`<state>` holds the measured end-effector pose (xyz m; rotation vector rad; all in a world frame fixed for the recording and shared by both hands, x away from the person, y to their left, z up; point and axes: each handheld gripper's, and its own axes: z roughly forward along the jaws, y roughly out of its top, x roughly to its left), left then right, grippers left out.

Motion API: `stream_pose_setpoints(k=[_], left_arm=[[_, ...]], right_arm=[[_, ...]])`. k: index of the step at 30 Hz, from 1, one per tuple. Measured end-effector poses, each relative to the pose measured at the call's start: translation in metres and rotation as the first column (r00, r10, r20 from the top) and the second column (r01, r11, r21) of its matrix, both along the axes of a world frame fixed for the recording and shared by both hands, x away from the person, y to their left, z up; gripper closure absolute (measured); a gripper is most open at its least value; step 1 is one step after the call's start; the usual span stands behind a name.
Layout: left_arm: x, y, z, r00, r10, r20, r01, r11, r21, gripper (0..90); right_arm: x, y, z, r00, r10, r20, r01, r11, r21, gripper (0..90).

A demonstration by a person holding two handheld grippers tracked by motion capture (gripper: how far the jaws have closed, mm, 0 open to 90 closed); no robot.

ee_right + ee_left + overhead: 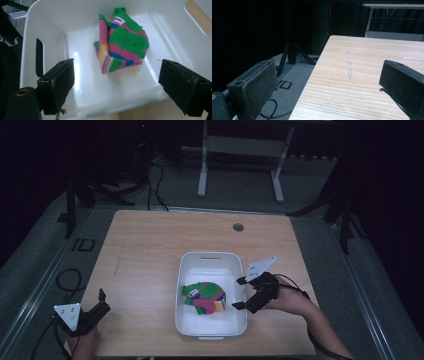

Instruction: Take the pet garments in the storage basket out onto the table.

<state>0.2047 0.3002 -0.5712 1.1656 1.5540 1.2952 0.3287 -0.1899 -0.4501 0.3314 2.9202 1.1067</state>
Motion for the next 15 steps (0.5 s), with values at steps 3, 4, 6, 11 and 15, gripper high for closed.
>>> stream_pose_setpoints(k=[3, 4, 6, 11, 15], left_arm=[[0.000, 0.000, 0.000, 1.0000, -0.001, 0.001, 0.001, 1.0000, 0.001, 1.9], [0.000, 0.000, 0.000, 1.0000, -0.001, 0.001, 0.001, 1.0000, 0.001, 1.9], [0.000, 0.000, 0.000, 1.0000, -0.002, 0.001, 0.002, 1.0000, 0.000, 1.9], [0.000, 0.000, 0.000, 1.0000, -0.003, 0.000, 0.003, 1.0000, -0.001, 1.9], [0.000, 0.000, 0.000, 1.0000, -0.003, 0.000, 0.003, 1.0000, -0.002, 1.9]], right_arm=[[0.001, 0.011, -0.001, 0.9999, 0.015, 0.001, -0.015, 0.9999, -0.005, 13.5], [0.002, 0.015, -0.002, 0.9998, 0.018, -0.001, -0.018, 0.9998, -0.007, 13.6], [0.003, 0.023, -0.002, 0.9995, 0.032, 0.001, -0.032, 0.9995, -0.004, 14.0], [0.003, 0.046, -0.006, 0.9989, 0.044, 0.017, -0.044, 0.9978, -0.051, 14.3], [0.003, 0.060, -0.009, 0.9972, 0.073, 0.013, -0.072, 0.9950, -0.069, 14.3]])
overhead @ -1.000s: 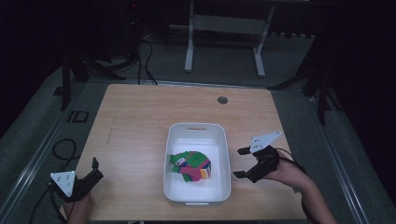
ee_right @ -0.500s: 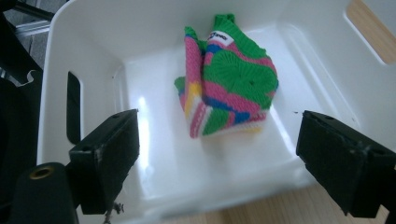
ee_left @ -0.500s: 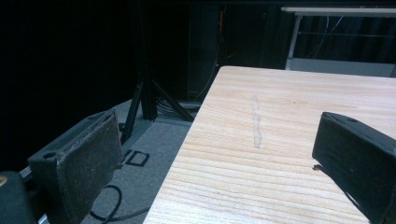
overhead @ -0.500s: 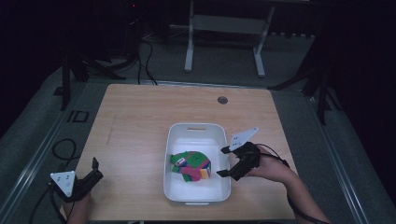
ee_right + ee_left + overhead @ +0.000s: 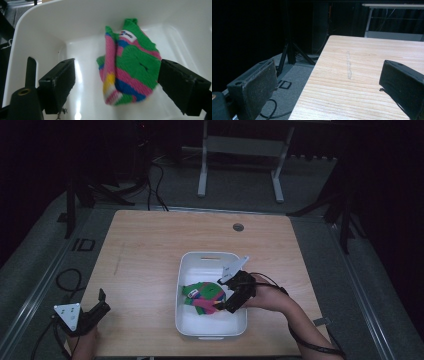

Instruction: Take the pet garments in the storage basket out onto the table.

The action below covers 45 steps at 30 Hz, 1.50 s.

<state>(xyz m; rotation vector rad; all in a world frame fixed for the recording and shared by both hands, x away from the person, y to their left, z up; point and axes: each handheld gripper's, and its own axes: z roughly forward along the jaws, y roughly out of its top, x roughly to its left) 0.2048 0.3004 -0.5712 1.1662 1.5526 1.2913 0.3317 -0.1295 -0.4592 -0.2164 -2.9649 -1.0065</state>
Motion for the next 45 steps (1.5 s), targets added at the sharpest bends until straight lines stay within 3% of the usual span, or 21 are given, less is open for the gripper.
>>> stream_pose_setpoints(k=[3, 10, 16, 23, 27, 29, 31, 33, 37, 45], left_arm=[[0.000, 0.000, 0.000, 1.0000, -0.001, 0.000, 0.001, 1.0000, 0.000, 1.9], [0.000, 0.000, 0.000, 1.0000, -0.004, -0.001, 0.004, 1.0000, -0.002, 1.9], [0.000, 0.000, 0.000, 1.0000, -0.006, -0.001, 0.006, 1.0000, -0.002, 1.9], [0.000, 0.000, 0.000, 1.0000, -0.008, 0.000, 0.008, 1.0000, -0.001, 1.9], [0.000, 0.000, 0.000, 1.0000, -0.010, 0.000, 0.010, 1.0000, 0.001, 1.9], [0.000, 0.000, 0.000, 0.9999, -0.010, 0.000, 0.010, 0.9999, 0.003, 1.9], [0.000, 0.000, 0.000, 1.0000, -0.010, -0.001, 0.010, 0.9999, 0.003, 1.9], [0.000, 0.000, 0.000, 1.0000, -0.009, -0.001, 0.009, 1.0000, 0.002, 1.9], [0.000, 0.000, 0.000, 1.0000, -0.009, -0.002, 0.009, 1.0000, 0.004, 1.9], [0.000, -0.001, 0.000, 1.0000, -0.005, -0.002, 0.005, 1.0000, 0.006, 1.9]], right_arm=[[-0.001, 0.020, -0.008, 0.9995, 0.033, -0.005, -0.033, 0.9986, -0.042, 14.3], [0.003, 0.046, -0.018, 0.9982, 0.058, -0.014, -0.059, 0.9943, -0.089, 15.1], [0.012, 0.063, -0.031, 0.9980, 0.056, -0.030, -0.060, 0.9890, -0.135, 16.1], [0.020, 0.075, -0.047, 0.9980, 0.041, -0.047, -0.050, 0.9778, -0.204, 23.5], [0.020, 0.080, -0.054, 0.9997, 0.025, -0.002, -0.024, 0.9617, -0.273, 34.1], [0.019, 0.081, -0.055, 0.9992, 0.009, 0.040, 0.003, 0.9551, -0.296, 53.7], [0.019, 0.080, -0.053, 0.9981, 0.005, 0.062, 0.013, 0.9580, -0.286, 65.7], [0.018, 0.078, -0.048, 0.9969, 0.012, 0.078, 0.010, 0.9609, -0.277, 71.7], [0.015, 0.074, -0.039, 0.9942, 0.036, 0.102, -0.007, 0.9630, -0.269, 74.3], [0.010, 0.061, -0.006, 0.9908, 0.029, 0.132, -0.003, 0.9811, -0.193, 75.3]])
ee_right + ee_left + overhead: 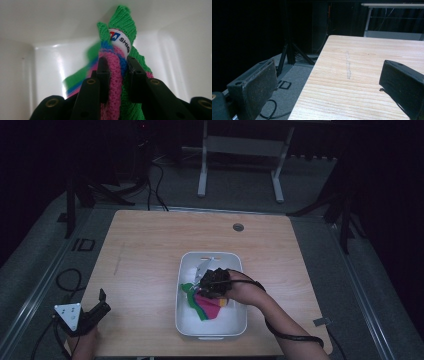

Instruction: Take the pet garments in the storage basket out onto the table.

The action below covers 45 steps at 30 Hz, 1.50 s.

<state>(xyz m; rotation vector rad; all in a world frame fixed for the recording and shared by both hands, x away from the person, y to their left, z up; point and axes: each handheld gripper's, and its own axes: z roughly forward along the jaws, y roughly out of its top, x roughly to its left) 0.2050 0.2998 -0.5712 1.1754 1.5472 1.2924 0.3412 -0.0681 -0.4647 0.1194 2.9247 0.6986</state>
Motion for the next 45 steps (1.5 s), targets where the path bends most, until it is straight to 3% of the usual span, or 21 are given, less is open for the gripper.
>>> stream_pose_setpoints(k=[10, 15, 22, 36, 45], left_arm=[[0.000, 0.000, 0.000, 1.0000, 0.000, -0.002, 0.000, 1.0000, 0.000, 1.9], [0.000, 0.000, 0.000, 1.0000, 0.002, -0.001, -0.002, 1.0000, -0.001, 1.9], [0.000, 0.000, 0.000, 1.0000, 0.003, 0.000, -0.003, 1.0000, 0.001, 1.9], [0.000, 0.000, 0.000, 1.0000, 0.005, -0.003, -0.005, 1.0000, 0.004, 1.9], [0.001, 0.000, 0.000, 1.0000, 0.007, -0.004, -0.007, 1.0000, 0.003, 1.9]], right_arm=[[-0.002, -0.016, 0.036, 0.9989, -0.007, 0.046, 0.003, 0.9973, 0.073, 75.4], [-0.002, -0.026, 0.061, 0.9976, -0.014, 0.067, 0.004, 0.9901, 0.141, 75.3], [-0.002, -0.036, 0.088, 0.9927, -0.034, 0.116, 0.012, 0.9827, 0.185, 75.3], [0.000, -0.077, 0.110, 0.9866, -0.097, 0.131, 0.062, 0.9664, 0.249, 75.3], [0.003, -0.117, 0.124, 0.9739, -0.176, 0.143, 0.130, 0.9508, 0.281, 75.3]])
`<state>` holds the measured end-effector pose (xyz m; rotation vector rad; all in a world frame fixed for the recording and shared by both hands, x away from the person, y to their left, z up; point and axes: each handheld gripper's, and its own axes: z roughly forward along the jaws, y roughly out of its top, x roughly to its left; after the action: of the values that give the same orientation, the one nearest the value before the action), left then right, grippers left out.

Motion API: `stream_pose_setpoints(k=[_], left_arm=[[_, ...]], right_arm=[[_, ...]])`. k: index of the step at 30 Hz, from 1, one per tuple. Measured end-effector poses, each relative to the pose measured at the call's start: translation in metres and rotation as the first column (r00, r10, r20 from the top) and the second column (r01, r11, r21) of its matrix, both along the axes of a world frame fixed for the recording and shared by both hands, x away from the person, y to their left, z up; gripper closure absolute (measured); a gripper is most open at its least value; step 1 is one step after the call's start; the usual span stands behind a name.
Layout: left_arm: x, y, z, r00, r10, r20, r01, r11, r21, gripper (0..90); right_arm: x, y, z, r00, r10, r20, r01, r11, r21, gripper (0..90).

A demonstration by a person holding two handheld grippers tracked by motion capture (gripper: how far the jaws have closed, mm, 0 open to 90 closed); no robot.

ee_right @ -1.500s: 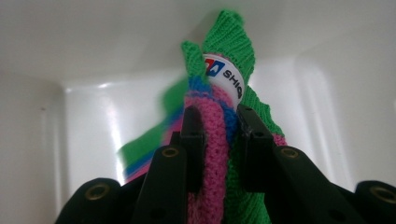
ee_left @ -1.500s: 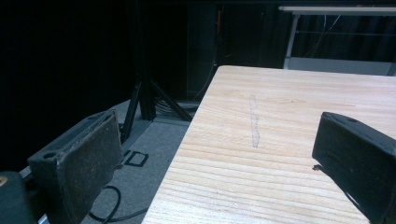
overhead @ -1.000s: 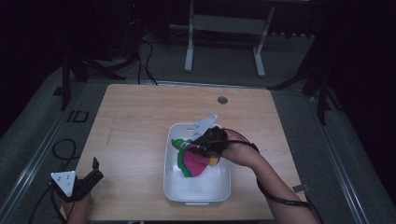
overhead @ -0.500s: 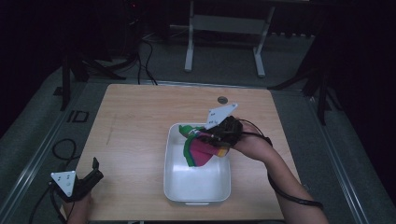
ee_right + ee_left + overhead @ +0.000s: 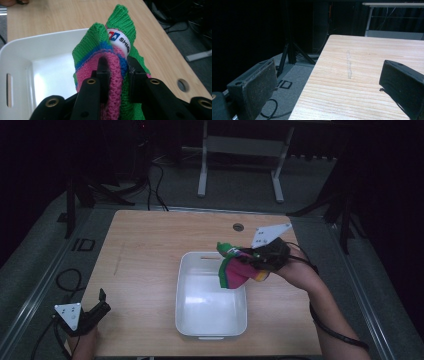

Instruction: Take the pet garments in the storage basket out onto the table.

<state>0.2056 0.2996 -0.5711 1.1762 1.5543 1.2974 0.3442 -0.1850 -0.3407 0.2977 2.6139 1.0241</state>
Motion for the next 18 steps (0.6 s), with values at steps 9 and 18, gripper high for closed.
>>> stream_pose_setpoints(k=[9, 18], left_arm=[[0.000, 0.000, 0.000, 1.0000, 0.001, 0.000, -0.001, 1.0000, 0.002, 1.9], [0.000, 0.000, 0.000, 1.0000, 0.002, -0.001, -0.002, 1.0000, 0.006, 1.9]], right_arm=[[0.000, -0.048, 0.014, 0.9951, -0.095, 0.027, 0.094, 0.9954, 0.017, 75.3], [-0.001, -0.086, 0.017, 0.9850, -0.170, 0.030, 0.169, 0.9852, 0.027, 75.3]])
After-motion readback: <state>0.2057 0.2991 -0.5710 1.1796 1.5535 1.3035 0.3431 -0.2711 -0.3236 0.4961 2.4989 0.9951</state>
